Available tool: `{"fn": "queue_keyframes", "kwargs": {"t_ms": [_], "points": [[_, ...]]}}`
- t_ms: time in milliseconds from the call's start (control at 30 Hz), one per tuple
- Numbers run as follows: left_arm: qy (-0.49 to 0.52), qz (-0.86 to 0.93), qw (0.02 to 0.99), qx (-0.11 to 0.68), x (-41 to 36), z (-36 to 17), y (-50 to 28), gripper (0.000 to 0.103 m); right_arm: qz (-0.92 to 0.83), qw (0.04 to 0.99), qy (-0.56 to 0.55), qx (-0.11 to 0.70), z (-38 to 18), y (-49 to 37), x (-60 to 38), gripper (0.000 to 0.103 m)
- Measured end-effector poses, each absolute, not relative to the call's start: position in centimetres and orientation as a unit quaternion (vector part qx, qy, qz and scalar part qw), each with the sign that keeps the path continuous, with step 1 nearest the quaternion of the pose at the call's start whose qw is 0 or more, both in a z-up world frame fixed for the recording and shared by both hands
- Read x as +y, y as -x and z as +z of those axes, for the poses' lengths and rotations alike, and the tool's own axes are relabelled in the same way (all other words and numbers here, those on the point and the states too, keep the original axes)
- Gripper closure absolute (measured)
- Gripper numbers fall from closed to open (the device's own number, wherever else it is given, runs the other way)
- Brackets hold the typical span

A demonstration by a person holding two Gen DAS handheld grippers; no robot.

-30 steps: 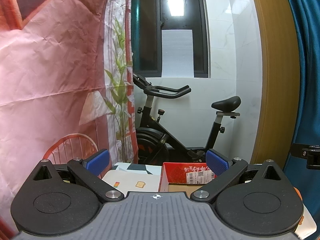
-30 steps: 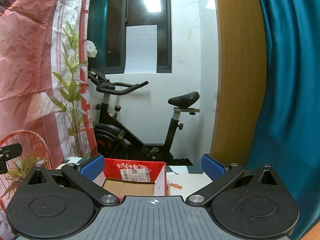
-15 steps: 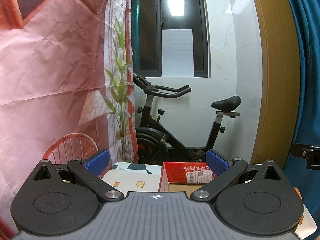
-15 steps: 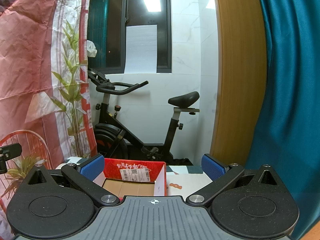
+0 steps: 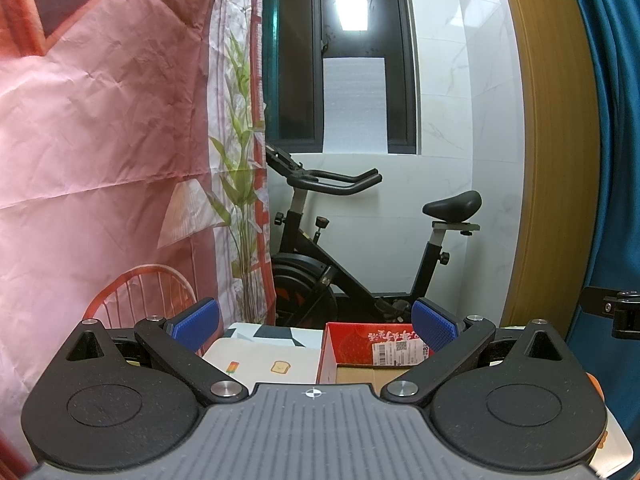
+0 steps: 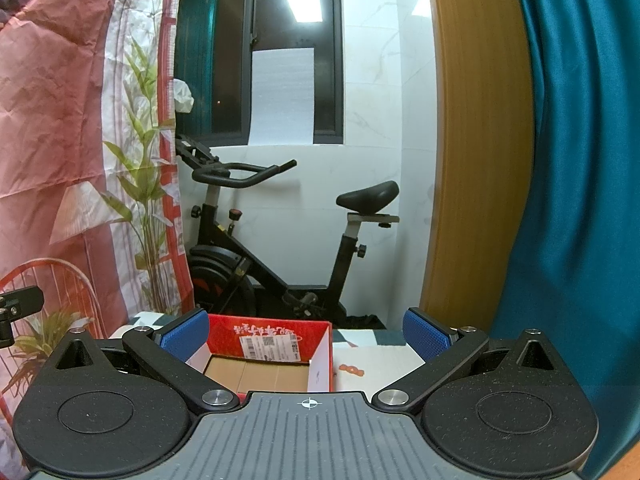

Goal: Organize soft objects

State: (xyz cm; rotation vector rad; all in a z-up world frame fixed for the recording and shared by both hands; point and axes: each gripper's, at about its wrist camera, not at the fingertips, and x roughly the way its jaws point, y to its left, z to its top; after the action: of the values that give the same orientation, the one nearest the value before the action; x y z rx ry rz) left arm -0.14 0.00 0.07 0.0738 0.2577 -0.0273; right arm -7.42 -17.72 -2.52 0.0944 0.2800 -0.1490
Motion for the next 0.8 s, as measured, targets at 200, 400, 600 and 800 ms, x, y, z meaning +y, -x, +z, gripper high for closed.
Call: {"fn": "queue_keyframes", "kwargs": {"t_ms": [200, 400, 600, 800], "points": [[-0.036, -0.013, 0.991, 0.129, -0.05, -0.01, 0.12, 0.0, -0.075, 0.986, -0.047, 0.14, -2.44, 7.41, -17.74, 0.0], [-0.036, -0.014, 0.991, 0.13, -0.04, -0.06, 0.11, 0.0, -0.074, 0.986, -0.047, 0.14, -2.45, 7.4, -17.68, 0.0], [-0.035, -0.014, 0.991, 0.13, -0.07, -0.09, 0.11, 0.0, -0.074, 0.986, -0.047, 0.14, -2.43, 7.35, -17.66, 0.0], [-0.035, -0.014, 0.991, 0.131, 0.01, -0.18, 0.04, 0.0, -0.075, 0.986, -0.047, 0.141, -2.37, 7.33, -17.67, 0.0]]}}
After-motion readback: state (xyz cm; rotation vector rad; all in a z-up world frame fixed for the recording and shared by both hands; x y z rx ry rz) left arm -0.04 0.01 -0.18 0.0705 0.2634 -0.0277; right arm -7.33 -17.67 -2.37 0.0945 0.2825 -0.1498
